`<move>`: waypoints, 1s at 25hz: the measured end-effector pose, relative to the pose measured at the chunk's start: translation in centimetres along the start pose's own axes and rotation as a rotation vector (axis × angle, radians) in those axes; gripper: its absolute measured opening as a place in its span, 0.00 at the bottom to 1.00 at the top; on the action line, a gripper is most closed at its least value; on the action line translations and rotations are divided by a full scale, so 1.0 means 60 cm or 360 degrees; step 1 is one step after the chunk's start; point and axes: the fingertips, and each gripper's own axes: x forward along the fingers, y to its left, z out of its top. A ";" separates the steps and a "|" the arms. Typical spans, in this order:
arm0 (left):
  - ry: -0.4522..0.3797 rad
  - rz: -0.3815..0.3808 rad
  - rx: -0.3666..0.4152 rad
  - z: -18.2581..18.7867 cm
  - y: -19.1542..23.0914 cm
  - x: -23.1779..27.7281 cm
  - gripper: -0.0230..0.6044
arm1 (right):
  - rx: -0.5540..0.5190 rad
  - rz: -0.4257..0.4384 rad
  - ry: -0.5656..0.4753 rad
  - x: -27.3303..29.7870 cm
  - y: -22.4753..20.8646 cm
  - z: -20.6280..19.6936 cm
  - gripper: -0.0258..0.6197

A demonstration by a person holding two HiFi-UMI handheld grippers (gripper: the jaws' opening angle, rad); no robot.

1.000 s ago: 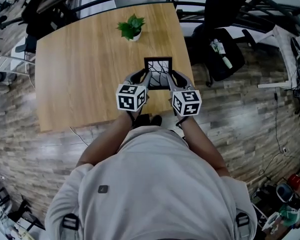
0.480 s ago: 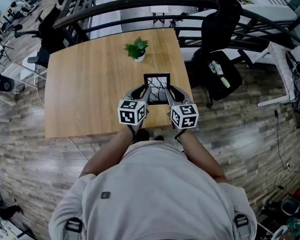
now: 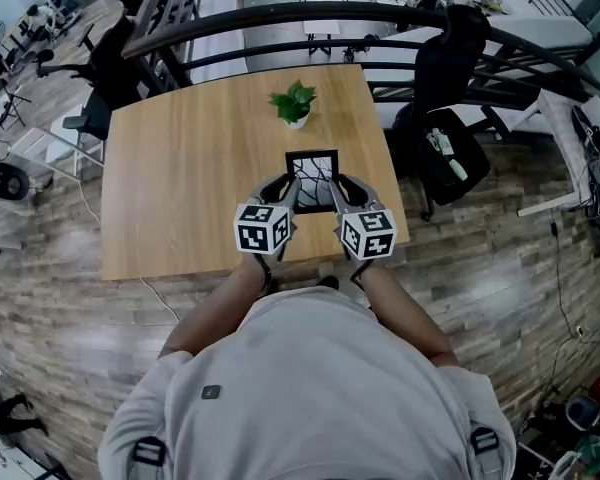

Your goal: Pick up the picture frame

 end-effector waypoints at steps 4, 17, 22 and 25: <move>0.0008 -0.0025 0.0031 0.005 0.039 -0.041 0.17 | 0.0020 -0.0028 -0.0018 0.014 0.056 0.000 0.18; 0.0067 -0.0239 0.0082 -0.023 0.101 -0.142 0.17 | 0.0117 -0.0239 -0.0052 0.001 0.188 -0.038 0.18; 0.0116 -0.0311 0.0067 -0.044 0.104 -0.163 0.17 | 0.0164 -0.0317 -0.0006 -0.013 0.212 -0.058 0.18; 0.0108 -0.0328 0.0058 -0.049 0.096 -0.169 0.17 | 0.0156 -0.0326 -0.0008 -0.024 0.215 -0.060 0.18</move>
